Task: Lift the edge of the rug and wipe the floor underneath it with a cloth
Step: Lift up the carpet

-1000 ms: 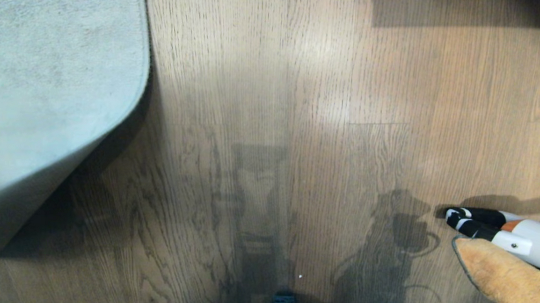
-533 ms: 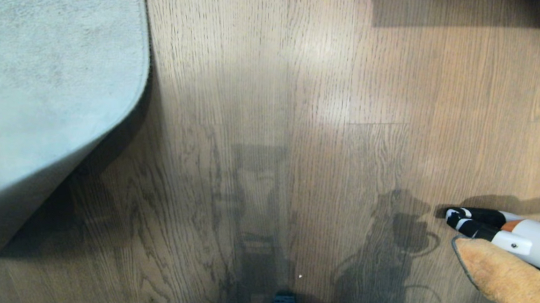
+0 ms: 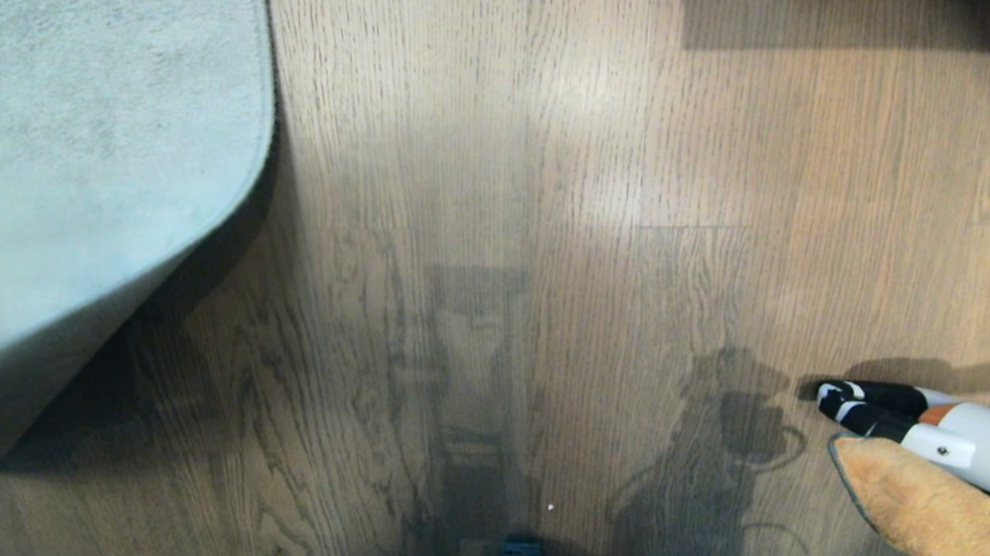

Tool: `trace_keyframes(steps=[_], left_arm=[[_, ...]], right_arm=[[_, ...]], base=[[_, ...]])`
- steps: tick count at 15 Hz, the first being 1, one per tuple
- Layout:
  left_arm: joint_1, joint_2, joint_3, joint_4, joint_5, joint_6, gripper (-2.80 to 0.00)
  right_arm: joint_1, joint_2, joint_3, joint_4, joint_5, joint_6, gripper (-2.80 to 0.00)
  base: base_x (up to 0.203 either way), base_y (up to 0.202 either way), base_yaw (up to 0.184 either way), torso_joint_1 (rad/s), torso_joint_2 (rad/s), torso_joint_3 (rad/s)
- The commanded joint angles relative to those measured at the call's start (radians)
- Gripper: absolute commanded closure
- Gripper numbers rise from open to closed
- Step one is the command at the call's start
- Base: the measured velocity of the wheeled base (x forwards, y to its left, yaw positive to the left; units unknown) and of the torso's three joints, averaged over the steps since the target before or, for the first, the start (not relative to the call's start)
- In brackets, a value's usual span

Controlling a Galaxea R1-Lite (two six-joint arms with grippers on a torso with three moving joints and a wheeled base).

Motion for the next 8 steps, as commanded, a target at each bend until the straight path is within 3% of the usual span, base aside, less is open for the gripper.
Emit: trace_keyframes(steps=[1, 8], left_arm=[[0.001, 0.0, 0.0, 0.002, 0.0, 0.002, 0.0], [0.001, 0.0, 0.002, 0.002, 0.001, 0.002, 0.0]], right_arm=[[0.0, 0.001, 0.0, 0.0, 0.0, -0.001, 0.0], [0.0, 0.001, 0.0, 0.0, 0.001, -0.001, 0.0]], base=[[0.0, 0.0, 0.0, 0.0, 0.0, 0.0], [0.0, 0.0, 0.0, 0.0, 0.0, 0.0]])
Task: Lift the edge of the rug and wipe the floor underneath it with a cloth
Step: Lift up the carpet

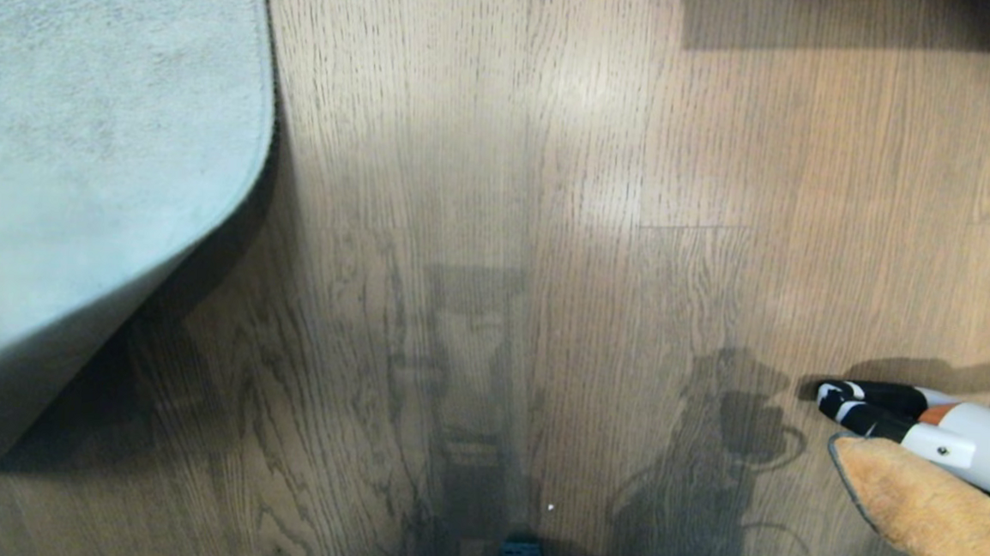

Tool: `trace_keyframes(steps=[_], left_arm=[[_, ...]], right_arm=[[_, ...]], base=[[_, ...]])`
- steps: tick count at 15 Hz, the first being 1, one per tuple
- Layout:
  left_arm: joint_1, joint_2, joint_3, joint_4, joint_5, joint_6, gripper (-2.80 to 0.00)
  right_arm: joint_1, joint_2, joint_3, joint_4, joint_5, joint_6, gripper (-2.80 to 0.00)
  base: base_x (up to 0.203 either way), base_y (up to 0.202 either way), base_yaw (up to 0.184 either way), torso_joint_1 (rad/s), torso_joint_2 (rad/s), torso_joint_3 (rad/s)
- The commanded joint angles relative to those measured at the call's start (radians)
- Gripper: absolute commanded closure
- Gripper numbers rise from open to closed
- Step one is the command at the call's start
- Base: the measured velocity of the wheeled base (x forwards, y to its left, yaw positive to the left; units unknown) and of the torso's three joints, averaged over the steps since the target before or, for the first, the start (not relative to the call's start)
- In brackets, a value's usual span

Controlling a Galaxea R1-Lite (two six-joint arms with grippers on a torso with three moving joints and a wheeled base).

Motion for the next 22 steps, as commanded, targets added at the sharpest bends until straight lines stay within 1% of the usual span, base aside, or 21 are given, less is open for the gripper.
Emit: trace_keyframes(steps=[1, 6, 8, 18, 22], left_arm=[[0.001, 0.0, 0.002, 0.002, 0.001, 0.003, 0.0], [0.001, 0.0, 0.003, 0.002, 0.002, 0.003, 0.0], [0.001, 0.0, 0.003, 0.002, 0.002, 0.003, 0.0], [0.002, -0.001, 0.006, 0.002, 0.003, 0.001, 0.0], [0.001, -0.001, 0.006, 0.003, 0.003, 0.001, 0.0]], right_arm=[[0.0, 0.001, 0.0, 0.0, 0.001, -0.001, 0.0], [0.0, 0.001, 0.0, 0.0, 0.001, -0.001, 0.0], [0.0, 0.001, 0.0, 0.0, -0.001, -0.001, 0.0], [0.0, 0.001, 0.0, 0.0, 0.001, -0.001, 0.0], [0.0, 0.001, 0.0, 0.0, 0.0, -0.001, 0.0]], base=[[0.0, 0.0, 0.0, 0.0, 0.0, 0.0], [0.0, 0.0, 0.0, 0.0, 0.0, 0.0], [0.003, 0.066, -0.006, 0.005, 0.0, 0.003], [0.0, 0.185, -0.001, 0.0, 0.0, 0.002], [0.0, 0.02, 0.0, 0.001, 0.0, 0.001]])
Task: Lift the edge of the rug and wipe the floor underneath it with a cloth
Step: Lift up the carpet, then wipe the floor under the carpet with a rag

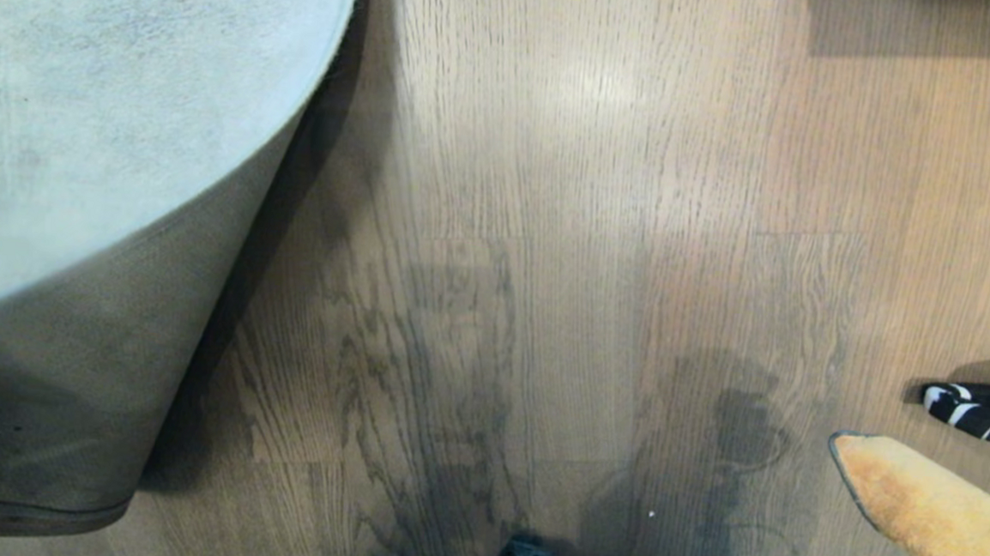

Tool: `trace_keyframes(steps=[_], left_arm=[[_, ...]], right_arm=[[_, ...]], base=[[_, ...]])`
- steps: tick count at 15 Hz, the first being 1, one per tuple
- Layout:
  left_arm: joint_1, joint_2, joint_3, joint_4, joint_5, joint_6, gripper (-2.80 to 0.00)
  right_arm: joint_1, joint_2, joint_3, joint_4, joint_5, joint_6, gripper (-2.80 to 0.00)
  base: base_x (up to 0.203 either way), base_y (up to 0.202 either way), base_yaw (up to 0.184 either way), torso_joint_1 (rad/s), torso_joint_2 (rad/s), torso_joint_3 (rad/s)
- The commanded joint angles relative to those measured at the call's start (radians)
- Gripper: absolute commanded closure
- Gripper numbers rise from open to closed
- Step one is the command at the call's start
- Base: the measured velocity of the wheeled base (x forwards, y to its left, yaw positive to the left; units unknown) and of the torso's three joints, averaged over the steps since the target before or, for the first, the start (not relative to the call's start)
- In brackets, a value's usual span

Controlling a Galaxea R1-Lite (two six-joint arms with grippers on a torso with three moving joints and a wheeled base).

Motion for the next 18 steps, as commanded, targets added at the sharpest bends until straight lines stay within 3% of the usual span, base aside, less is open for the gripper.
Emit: trace_keyframes(steps=[1, 18], left_arm=[[-0.001, 0.001, 0.0, 0.003, 0.001, 0.002, 0.0], [-0.004, -0.031, 0.0, 0.024, 0.012, 0.004, 0.0]], right_arm=[[0.0, 0.001, 0.0, -0.002, 0.002, -0.001, 0.0], [0.0, 0.014, 0.0, -0.002, 0.027, -0.029, 0.0]], base=[[0.0, 0.0, 0.0, 0.0, 0.0, 0.0], [0.0, 0.0, 0.0, 0.0, 0.0, 0.0]])
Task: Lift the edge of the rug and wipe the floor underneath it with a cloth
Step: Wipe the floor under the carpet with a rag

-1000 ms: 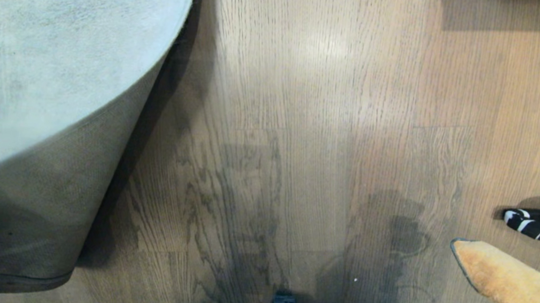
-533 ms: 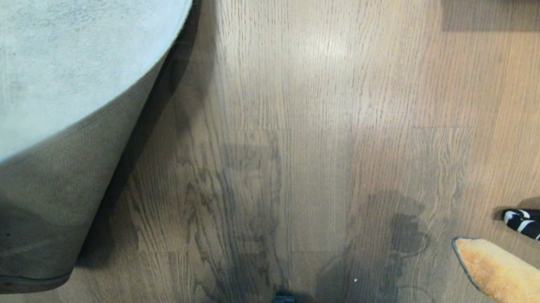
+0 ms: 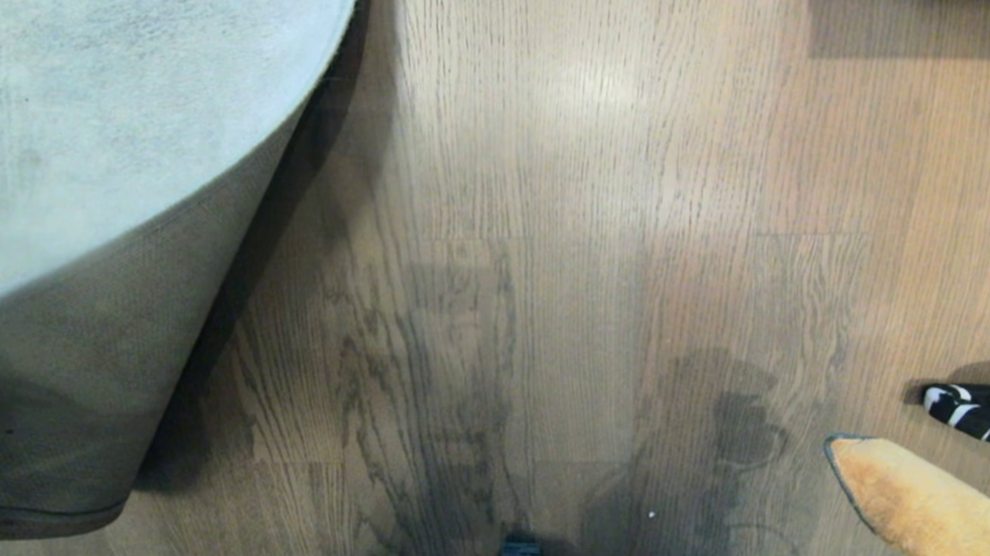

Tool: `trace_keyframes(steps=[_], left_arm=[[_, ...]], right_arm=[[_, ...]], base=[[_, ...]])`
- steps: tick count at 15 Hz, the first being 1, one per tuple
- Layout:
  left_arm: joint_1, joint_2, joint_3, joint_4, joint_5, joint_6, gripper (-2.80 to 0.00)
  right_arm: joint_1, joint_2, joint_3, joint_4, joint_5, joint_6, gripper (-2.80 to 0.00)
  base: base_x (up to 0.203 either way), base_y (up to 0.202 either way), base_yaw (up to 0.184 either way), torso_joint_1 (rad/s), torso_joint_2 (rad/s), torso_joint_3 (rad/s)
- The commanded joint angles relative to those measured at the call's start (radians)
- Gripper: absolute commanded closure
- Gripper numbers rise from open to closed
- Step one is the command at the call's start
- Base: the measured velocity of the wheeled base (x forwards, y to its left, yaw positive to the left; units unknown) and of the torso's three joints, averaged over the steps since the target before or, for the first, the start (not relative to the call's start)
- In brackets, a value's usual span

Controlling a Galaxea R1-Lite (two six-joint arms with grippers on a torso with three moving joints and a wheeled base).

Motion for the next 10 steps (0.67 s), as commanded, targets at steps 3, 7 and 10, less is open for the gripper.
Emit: trace_keyframes(steps=[3, 7, 10], left_arm=[[-0.001, -0.001, 0.01, 0.002, 0.001, 0.004, 0.0], [-0.003, -0.001, 0.007, 0.0, 0.002, 0.004, 0.0], [-0.004, -0.001, 0.011, 0.0, 0.002, 0.004, 0.0]], right_arm=[[0.0, 0.043, -0.007, -0.002, 0.009, -0.002, 0.0], [0.0, 0.091, -0.082, 0.015, 0.109, 0.035, 0.0], [0.002, 0.238, -0.148, 0.012, 0.211, 0.061, 0.0]], base=[[0.0, 0.0, 0.0, 0.0, 0.0, 0.0], [0.0, 0.0, 0.0, 0.0, 0.0, 0.0], [0.0, 0.0, 0.0, 0.0, 0.0, 0.0]])
